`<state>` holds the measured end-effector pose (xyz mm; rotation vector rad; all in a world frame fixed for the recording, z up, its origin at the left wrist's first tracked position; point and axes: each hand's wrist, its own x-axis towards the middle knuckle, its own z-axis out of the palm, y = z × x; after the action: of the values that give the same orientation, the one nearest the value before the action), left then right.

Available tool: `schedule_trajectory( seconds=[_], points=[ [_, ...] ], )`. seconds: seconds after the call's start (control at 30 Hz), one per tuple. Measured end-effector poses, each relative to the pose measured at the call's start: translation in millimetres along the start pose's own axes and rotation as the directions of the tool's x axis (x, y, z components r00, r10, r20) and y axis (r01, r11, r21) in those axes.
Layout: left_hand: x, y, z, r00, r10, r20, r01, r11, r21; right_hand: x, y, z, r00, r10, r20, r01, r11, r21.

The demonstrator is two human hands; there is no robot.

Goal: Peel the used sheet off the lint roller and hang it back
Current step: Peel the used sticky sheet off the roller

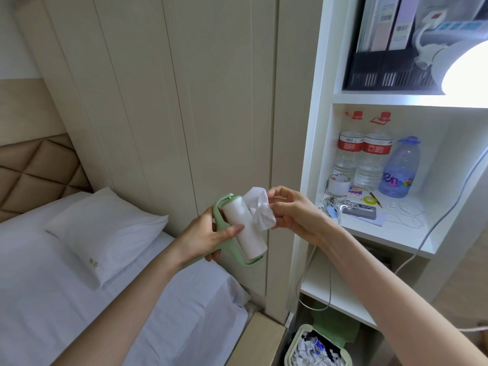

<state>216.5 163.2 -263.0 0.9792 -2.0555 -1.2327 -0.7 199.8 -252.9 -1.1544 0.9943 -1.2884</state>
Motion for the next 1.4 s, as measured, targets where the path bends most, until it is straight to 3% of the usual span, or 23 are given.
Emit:
schedule_trajectory(
  seconds=[0.17, 0.47, 0.57, 0.73, 0.9, 1.13, 1.4],
  points=[
    [4, -3, 5, 1.000, -0.002, 0.007, 0.002, 1.000, 0.028, 2, 3, 4, 0.990, 0.063, 0.129, -0.042, 0.987, -0.153],
    [4, -9, 5, 1.000, -0.025, 0.019, 0.024, 0.999, 0.041, 2, 3, 15, 1.000, 0.002, -0.017, -0.008, 0.942, -0.335],
    [4, -8, 5, 1.000, -0.016, 0.004, 0.016, 0.999, 0.044, 3, 4, 21, 0.988, -0.092, -0.120, 0.045, 0.937, -0.347],
    [2, 1, 0, 1.000, -0.004, 0.007, 0.004, 0.999, 0.033, 8, 5, 15, 0.901, -0.239, -0.363, 0.089, 0.919, -0.384],
    [1, -1, 1, 0.999, -0.021, 0.036, 0.020, 0.998, 0.054, 8, 4, 15, 0.869, -0.270, -0.414, 0.150, 0.942, -0.300],
    [0, -4, 5, 0.999, -0.031, 0.033, 0.028, 0.998, 0.062, 4, -1, 14, 0.924, -0.144, -0.355, 0.115, 0.988, -0.103],
    [0, -6, 3, 1.000, -0.024, 0.019, 0.023, 0.998, 0.060, 1, 1, 12, 0.926, -0.168, -0.338, 0.121, 0.980, -0.155]
  ],
)
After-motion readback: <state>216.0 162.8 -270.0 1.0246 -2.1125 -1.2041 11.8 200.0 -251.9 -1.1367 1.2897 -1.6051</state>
